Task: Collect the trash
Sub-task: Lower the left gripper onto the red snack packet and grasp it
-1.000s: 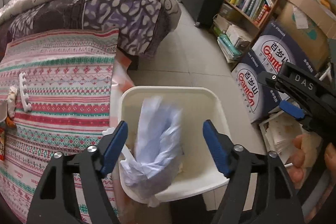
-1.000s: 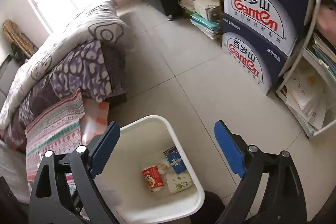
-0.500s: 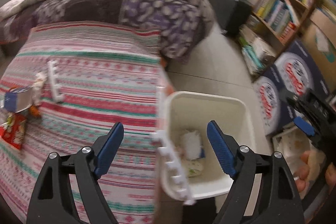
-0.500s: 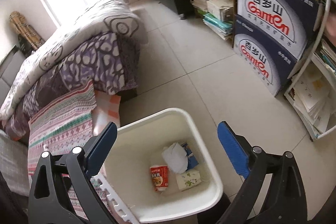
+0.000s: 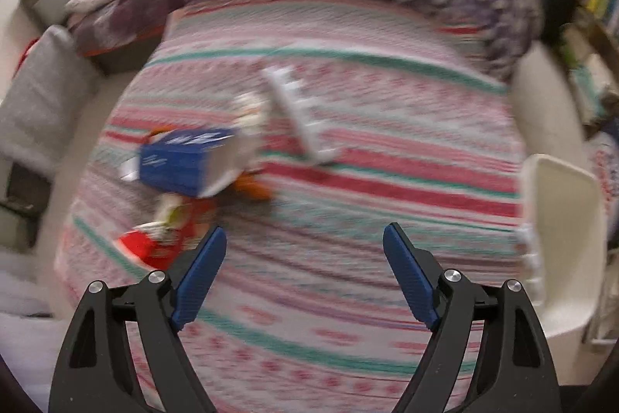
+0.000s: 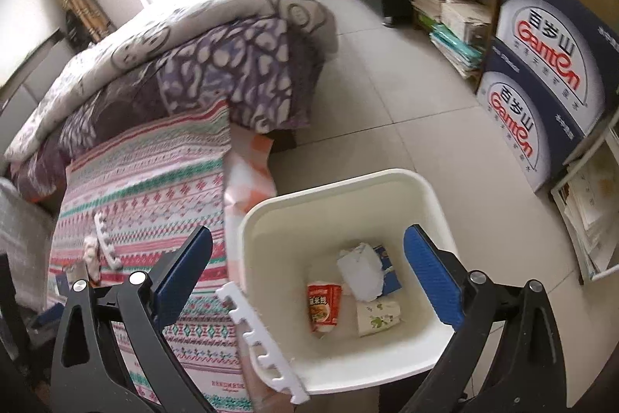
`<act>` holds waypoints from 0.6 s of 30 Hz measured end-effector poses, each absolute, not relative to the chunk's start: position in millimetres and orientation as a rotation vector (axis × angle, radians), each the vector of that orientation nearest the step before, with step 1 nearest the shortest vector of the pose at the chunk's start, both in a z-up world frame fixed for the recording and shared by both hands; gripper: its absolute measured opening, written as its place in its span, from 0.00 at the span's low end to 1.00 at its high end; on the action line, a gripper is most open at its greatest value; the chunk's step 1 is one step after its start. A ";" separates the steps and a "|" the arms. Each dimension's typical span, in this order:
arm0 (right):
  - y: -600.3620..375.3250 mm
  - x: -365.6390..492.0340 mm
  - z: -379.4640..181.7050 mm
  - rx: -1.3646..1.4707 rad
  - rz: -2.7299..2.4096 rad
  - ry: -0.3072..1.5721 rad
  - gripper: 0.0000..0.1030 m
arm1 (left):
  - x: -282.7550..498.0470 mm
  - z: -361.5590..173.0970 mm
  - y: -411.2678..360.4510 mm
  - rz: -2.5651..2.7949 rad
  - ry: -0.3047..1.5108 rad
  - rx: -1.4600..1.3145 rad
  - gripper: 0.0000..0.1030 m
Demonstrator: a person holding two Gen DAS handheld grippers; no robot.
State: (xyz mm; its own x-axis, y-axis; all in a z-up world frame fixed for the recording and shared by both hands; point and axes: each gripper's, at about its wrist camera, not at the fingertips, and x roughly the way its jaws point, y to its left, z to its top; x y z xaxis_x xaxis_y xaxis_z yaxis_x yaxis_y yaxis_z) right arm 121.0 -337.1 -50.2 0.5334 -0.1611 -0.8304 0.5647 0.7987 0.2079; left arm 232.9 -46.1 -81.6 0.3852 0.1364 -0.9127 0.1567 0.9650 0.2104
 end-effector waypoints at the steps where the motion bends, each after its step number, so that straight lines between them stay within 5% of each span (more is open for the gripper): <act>1: -332.8 123.3 -50.5 0.484 -0.449 0.918 0.92 | 238.2 -84.1 -33.3 0.023 1.196 0.288 0.79; 12: -290.6 145.1 -61.3 0.386 -0.394 0.979 0.93 | 267.6 -137.6 44.5 0.137 1.338 0.476 0.77; 15: -280.4 150.9 -65.5 0.370 -0.379 0.998 0.93 | 268.9 -145.0 63.3 0.107 1.346 0.443 0.59; 18: -266.8 157.5 -67.2 0.344 -0.352 1.000 0.93 | 262.9 -143.3 84.3 0.063 1.351 0.381 0.55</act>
